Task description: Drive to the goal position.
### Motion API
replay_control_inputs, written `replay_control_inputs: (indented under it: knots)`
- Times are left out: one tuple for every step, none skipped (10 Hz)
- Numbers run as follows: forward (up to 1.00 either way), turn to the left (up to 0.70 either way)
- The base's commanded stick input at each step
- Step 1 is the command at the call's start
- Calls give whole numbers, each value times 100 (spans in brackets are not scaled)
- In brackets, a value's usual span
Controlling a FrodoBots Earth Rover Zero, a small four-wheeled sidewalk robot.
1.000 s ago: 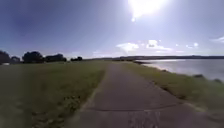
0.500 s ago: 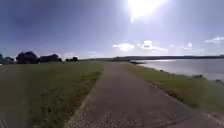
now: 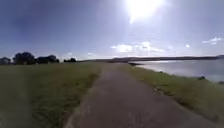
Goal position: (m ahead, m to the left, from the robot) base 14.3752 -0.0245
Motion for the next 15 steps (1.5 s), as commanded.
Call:
replay_control_inputs:
  knots:
    - [70, 5]
    - [70, 13]
    - [70, 36]
    - [70, 40]
    - [70, 5]
    - [70, 5]
    - [70, 5]
    - [70, 5]
    - [70, 5]
    - [70, 5]
    - [70, 5]
    - [70, 5]
    - [70, 5]
    - [70, 5]
    - [70, 5]
